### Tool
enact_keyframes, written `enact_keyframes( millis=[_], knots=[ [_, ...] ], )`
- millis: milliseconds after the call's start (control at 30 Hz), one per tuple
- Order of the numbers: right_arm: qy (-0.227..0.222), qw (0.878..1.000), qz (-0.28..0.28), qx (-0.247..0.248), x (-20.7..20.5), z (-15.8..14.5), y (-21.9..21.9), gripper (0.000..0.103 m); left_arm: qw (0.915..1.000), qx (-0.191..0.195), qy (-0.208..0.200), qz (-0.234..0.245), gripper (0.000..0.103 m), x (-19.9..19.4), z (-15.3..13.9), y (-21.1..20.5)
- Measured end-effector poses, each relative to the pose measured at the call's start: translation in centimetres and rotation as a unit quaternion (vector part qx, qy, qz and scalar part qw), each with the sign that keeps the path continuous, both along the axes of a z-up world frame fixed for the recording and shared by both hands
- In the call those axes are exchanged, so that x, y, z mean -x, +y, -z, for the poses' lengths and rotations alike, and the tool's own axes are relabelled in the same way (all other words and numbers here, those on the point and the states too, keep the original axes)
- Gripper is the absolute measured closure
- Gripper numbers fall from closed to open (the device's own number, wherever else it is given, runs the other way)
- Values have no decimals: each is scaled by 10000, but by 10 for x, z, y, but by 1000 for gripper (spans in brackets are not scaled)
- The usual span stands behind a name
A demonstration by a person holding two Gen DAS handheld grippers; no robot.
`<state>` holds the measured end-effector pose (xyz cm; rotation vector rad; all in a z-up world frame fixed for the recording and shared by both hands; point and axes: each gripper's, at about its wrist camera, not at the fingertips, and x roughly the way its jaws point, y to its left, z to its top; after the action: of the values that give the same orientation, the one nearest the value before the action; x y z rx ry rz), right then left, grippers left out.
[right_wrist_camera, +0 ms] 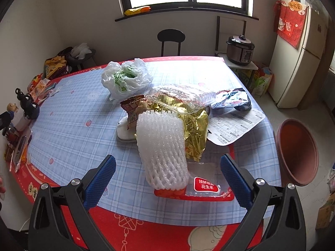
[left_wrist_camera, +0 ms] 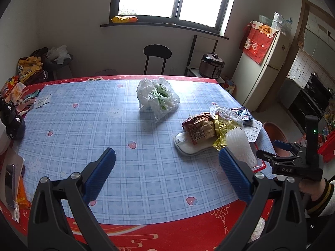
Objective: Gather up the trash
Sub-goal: 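Reach the right tool to the white foam net and close on it, then carry the foam net toward the bin with the right tool while the left tool grasps the gold foil wrapper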
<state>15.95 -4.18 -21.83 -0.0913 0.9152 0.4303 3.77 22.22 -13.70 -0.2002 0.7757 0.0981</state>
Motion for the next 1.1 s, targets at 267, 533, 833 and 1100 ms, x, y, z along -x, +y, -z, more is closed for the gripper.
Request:
enact_keyframes(
  millis=[267, 533, 833, 1100],
  knots=[
    [254, 9977, 320, 538, -22, 42, 33, 11, 9992, 359, 148, 30, 6, -16, 26, 40],
    [585, 9966, 455, 352, -21, 45, 28, 61, 9978, 506, 307, 287, 6, -33, 44, 45],
    [177, 9988, 442, -120, -1, -4, 13, 69, 9959, 579, 327, 606, 7, -45, 46, 30],
    [-35, 9963, 803, -294, -7, -12, -24, 69, 9941, 317, 611, 836, 15, -59, 60, -6]
  ],
)
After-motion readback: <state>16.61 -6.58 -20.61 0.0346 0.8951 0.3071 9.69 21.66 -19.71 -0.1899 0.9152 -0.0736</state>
